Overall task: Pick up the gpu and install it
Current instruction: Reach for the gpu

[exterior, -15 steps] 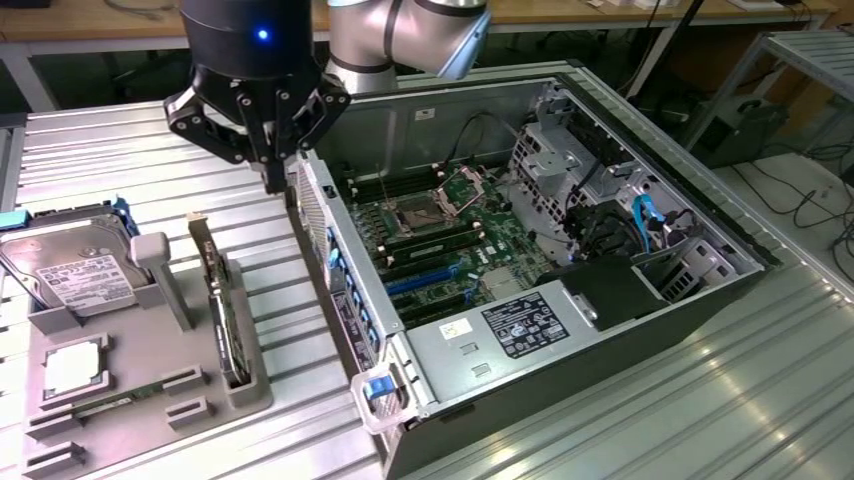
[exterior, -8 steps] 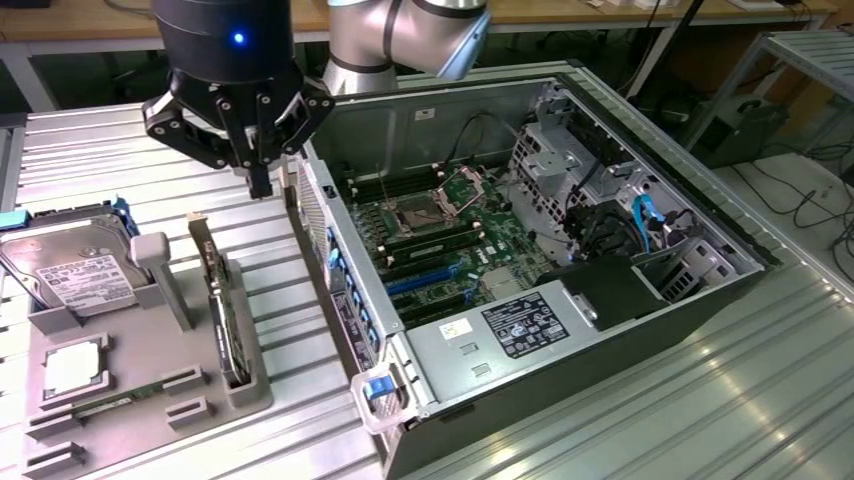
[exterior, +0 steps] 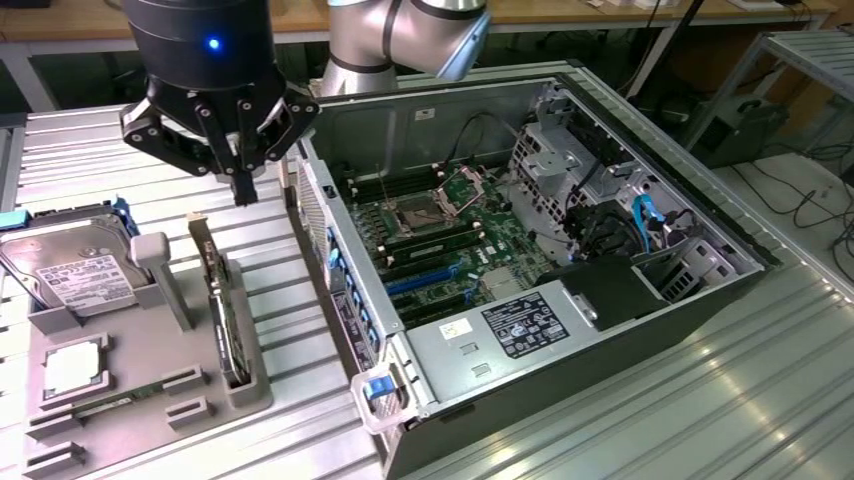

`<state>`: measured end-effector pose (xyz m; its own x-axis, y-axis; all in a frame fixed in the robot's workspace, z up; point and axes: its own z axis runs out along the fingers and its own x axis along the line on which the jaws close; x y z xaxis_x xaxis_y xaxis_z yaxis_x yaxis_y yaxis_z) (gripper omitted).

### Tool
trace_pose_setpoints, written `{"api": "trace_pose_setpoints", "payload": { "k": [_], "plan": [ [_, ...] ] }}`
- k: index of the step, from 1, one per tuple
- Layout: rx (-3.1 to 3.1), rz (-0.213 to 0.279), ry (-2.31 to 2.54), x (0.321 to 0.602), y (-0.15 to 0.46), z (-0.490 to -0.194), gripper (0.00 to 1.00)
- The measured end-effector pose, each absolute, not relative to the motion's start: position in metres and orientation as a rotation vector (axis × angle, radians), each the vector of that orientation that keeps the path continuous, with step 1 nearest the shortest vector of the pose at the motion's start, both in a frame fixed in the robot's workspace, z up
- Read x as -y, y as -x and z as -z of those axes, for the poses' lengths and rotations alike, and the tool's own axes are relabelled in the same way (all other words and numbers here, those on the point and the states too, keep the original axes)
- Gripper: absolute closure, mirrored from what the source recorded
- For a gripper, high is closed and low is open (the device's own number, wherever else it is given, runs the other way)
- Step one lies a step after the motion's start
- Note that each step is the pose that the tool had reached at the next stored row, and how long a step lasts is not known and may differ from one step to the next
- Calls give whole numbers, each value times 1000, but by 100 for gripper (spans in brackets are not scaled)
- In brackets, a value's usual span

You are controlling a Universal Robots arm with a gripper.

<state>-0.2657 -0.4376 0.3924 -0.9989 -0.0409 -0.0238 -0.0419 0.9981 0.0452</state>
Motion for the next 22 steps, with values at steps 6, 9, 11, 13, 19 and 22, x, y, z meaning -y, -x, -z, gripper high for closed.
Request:
{"api": "trace_pose_setpoints", "payload": {
  "k": [6, 9, 11, 13, 19, 22],
  "plan": [
    [-3117, -71, 66, 440, 275, -392, 89],
    [-3117, -71, 66, 442, 282, -392, 89],
    [-3117, -71, 66, 442, 286, -392, 89],
    [-3117, -71, 66, 443, 290, -392, 89],
    [-3117, -71, 66, 445, 302, -392, 89],
    [-3117, -71, 66, 446, 309, -392, 89]
  ]
}}
